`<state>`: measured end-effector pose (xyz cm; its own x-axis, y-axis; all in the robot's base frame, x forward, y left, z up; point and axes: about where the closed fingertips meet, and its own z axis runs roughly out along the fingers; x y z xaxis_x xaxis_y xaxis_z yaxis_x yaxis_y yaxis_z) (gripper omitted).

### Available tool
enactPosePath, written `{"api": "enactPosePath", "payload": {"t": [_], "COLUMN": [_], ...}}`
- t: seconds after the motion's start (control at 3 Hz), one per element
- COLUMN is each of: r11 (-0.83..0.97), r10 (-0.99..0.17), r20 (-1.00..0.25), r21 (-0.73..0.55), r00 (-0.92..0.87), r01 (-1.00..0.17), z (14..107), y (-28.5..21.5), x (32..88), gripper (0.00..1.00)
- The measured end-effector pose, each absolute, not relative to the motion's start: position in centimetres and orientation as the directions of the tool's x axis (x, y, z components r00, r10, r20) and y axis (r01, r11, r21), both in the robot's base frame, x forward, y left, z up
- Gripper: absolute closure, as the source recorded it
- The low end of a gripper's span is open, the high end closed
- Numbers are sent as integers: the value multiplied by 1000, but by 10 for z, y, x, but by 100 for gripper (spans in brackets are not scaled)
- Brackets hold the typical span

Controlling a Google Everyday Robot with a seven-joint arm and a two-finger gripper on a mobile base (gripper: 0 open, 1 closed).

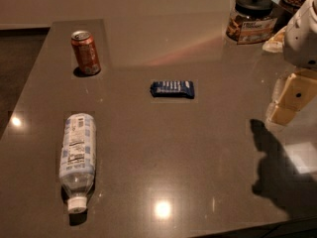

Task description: Pick blue plastic bottle

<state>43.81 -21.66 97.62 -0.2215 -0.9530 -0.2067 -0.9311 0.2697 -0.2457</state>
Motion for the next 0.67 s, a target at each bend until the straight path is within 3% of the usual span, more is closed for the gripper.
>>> {"api": "enactPosePath", "payload": {"t": [0.67], "r11": [230], "r10": [-962], "r20": [-200], "r21": [-233], "r00": [-185], "r01": [-945], "z": [971], "y": [-206], "x": [447], "gripper": [0]}}
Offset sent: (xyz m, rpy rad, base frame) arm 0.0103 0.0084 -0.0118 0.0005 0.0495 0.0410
